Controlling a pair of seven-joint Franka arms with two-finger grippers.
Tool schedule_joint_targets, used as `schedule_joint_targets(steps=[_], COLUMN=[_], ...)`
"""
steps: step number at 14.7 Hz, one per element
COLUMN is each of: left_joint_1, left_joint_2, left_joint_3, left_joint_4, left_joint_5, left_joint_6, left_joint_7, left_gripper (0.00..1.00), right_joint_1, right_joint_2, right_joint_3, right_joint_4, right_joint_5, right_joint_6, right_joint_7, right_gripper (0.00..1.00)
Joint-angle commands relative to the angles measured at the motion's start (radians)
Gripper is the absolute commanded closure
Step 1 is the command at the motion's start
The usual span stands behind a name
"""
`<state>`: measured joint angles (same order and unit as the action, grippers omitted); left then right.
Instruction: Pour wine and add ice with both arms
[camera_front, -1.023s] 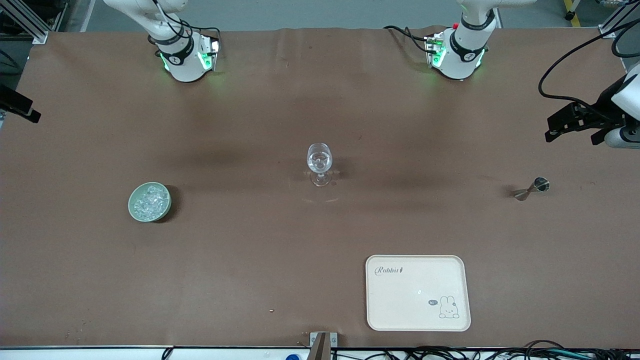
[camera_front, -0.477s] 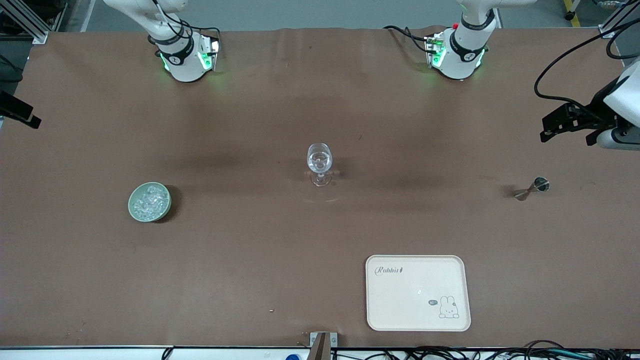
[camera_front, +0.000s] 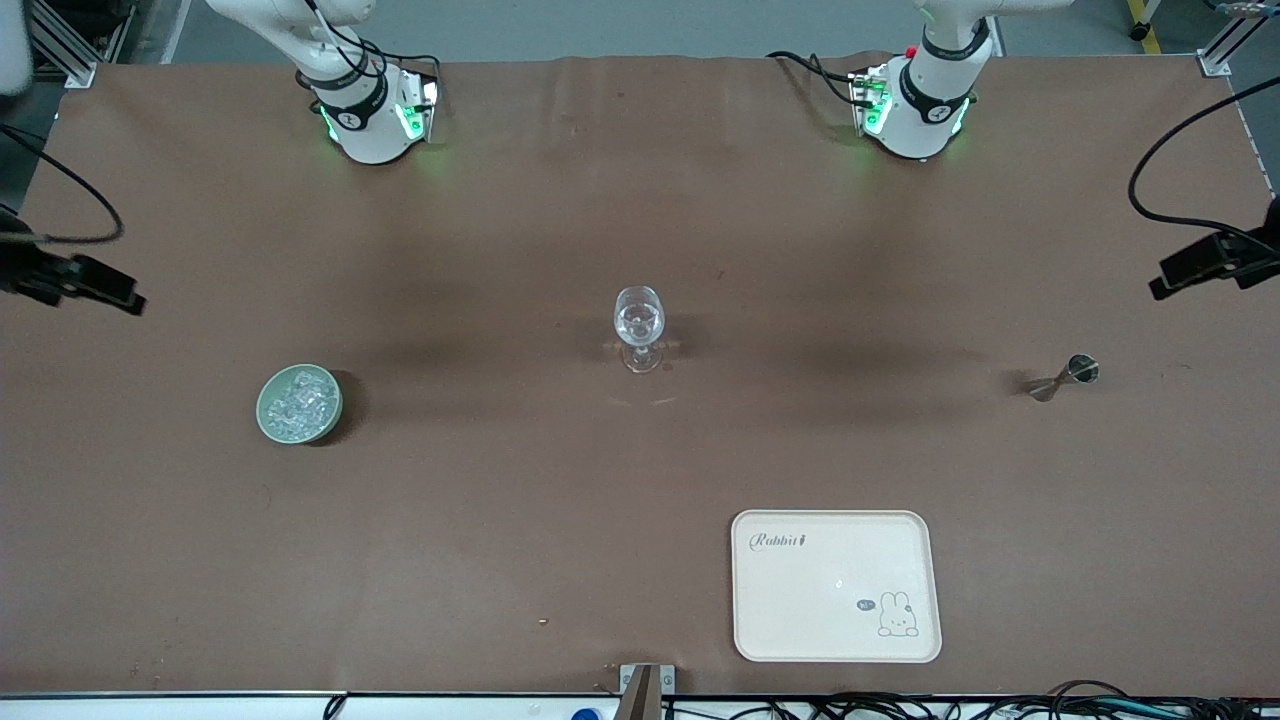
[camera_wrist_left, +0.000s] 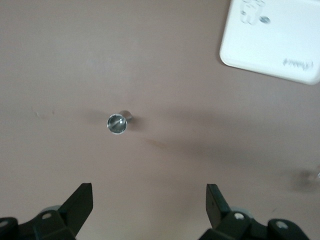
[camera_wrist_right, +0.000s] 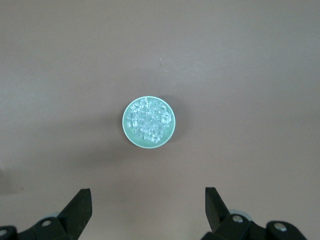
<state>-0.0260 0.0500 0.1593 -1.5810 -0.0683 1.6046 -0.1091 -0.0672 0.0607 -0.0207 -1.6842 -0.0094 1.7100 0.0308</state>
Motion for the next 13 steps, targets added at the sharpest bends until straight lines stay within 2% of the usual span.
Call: schedule_joint_targets(steps=[1, 5, 8, 10, 12, 13], left_joint_1=[-0.008, -0.008, 0.001, 0.008, 0.012, 0.03], left_joint_2=[0.062, 0.194, 0.293, 0.4, 0.512, 0.551], left_joint_3=[0.098, 0.261, 0.411, 0.492, 0.552, 0.56], left_joint_4=[0.012, 0.015, 0.006, 0.007, 0.009, 0.009], left_joint_5=[-0.085, -0.2, -0.371, -0.483, -0.568, -0.603], left_joint_6=[-0.009, -0.008, -0.009, -0.009, -0.009, -0.009], left_joint_7=[-0.095, -0.196, -0.199, -0.202, -0.202, -0.201], left_gripper=[0.0, 0.0, 0.0, 0.0, 0.0, 0.0], right_joint_1=[0.006, 0.015, 0.02, 0.018, 0.023, 0.026], right_joint_2=[0.019, 0.118, 0.165, 0.204, 0.25, 0.258], right_joint_3=[0.001, 0.001, 0.001, 0.001, 0.001, 0.001], right_joint_4=[-0.113, -0.198, -0.331, -0.379, -0.385, -0.4], right_joint_5=[-0.007, -0.009, -0.009, -0.009, -0.009, -0.009], right_joint_6=[0.118, 0.291, 0.52, 0.624, 0.66, 0.686], right_joint_7=[-0.006, -0.006, -0.005, -0.005, -0.006, -0.006], right_gripper=[0.0, 0.0, 0.0, 0.0, 0.0, 0.0])
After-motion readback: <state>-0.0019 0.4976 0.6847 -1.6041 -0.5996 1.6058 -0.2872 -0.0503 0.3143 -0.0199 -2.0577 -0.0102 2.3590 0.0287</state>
